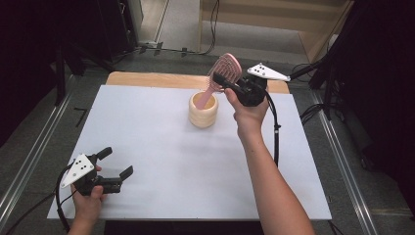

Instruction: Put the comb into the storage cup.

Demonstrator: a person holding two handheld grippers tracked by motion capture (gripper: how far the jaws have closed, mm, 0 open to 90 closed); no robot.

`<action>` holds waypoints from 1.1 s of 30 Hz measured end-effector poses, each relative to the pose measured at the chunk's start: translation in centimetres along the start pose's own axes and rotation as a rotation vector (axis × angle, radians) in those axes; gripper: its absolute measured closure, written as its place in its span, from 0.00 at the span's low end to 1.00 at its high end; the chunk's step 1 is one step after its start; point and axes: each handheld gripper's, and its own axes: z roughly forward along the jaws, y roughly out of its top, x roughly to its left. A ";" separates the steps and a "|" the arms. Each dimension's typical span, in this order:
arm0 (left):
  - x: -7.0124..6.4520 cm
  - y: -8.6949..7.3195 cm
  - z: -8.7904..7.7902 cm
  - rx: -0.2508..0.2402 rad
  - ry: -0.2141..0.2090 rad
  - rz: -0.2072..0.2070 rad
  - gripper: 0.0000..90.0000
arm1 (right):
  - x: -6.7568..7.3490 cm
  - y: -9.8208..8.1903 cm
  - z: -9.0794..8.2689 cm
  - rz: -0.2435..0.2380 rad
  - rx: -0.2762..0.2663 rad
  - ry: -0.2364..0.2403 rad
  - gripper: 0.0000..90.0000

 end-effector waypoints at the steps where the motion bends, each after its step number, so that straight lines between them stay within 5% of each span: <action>1: 0.0 0.0 0.0 0.000 0.000 0.000 0.00 | -0.1 0.0 0.1 -0.003 0.000 -0.003 0.68; 33: -0.1 0.0 0.1 0.004 -0.005 0.014 0.00 | -1.8 -1.2 2.0 0.004 0.032 -0.063 0.68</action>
